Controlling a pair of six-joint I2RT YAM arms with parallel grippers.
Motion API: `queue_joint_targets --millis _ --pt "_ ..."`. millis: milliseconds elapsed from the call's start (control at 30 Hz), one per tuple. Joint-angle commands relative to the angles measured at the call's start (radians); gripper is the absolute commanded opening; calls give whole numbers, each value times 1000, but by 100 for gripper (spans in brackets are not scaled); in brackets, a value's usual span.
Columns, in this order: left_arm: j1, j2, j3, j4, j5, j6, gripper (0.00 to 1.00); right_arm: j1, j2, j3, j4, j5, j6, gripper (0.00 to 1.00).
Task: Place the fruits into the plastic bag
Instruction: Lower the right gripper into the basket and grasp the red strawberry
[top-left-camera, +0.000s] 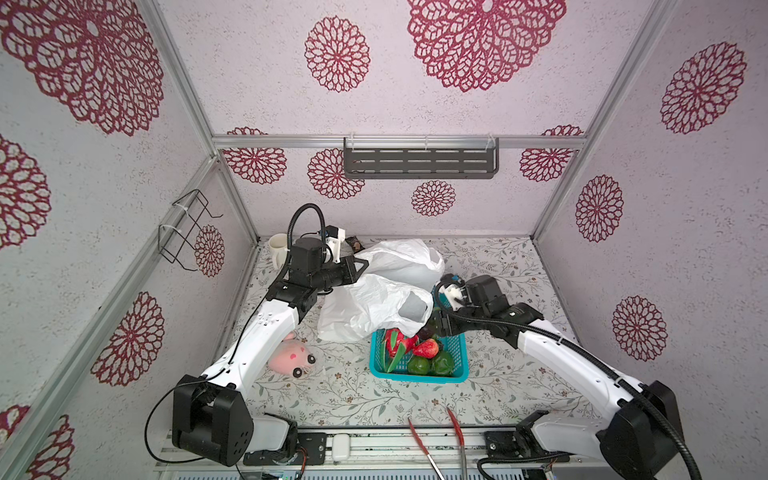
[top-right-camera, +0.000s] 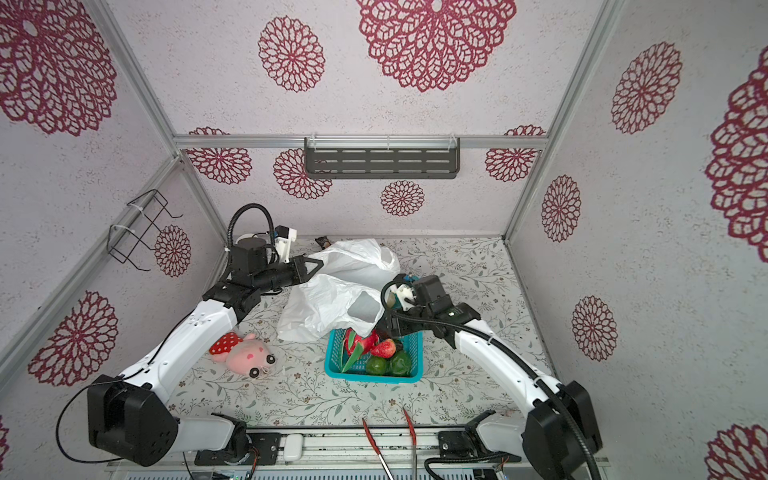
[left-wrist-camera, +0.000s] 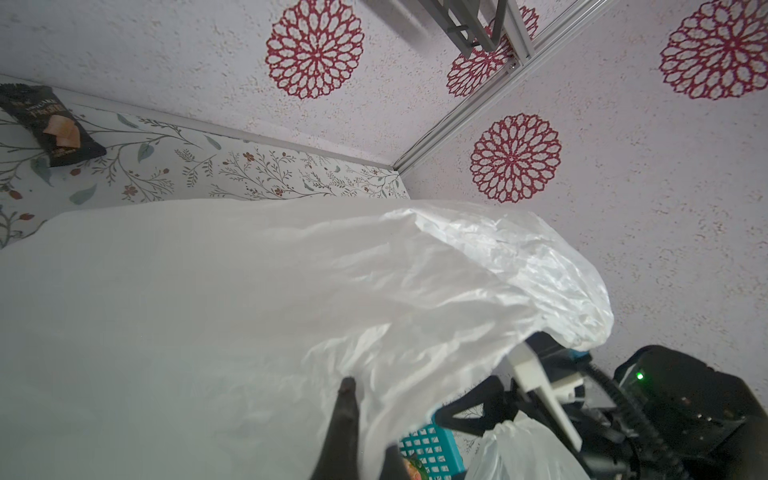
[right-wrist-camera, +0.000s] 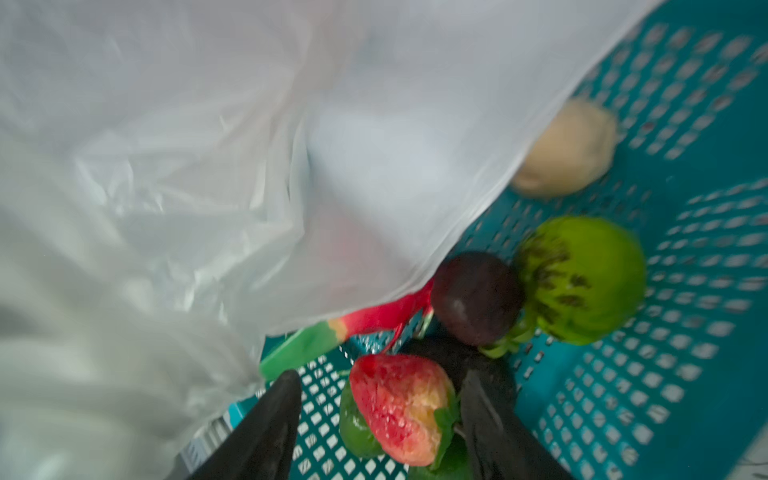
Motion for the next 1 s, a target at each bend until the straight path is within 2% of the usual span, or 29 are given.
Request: queue_joint_targets --millis 0,133,400,567,700,800,900,967 --pt "4 6 29 17 -18 -11 0 51 43 20 -126 1 -92 68" --pt "4 0 24 16 -24 -14 0 66 63 20 -99 83 -95 72" --pt "4 -9 27 -9 -33 -2 0 97 122 15 -115 100 -127 74" --pt "4 -3 29 -14 -31 -4 0 113 155 29 -88 152 -128 74" --pt "3 1 33 -18 -31 -3 0 114 181 37 -52 150 -124 72" --pt "3 3 34 -15 -30 -4 0 113 188 38 -42 154 -128 60" --pt "3 3 35 -15 -25 -4 0 114 154 38 -45 170 -133 40" --pt "5 3 35 -15 -27 -4 0 110 108 35 -49 189 -139 33"
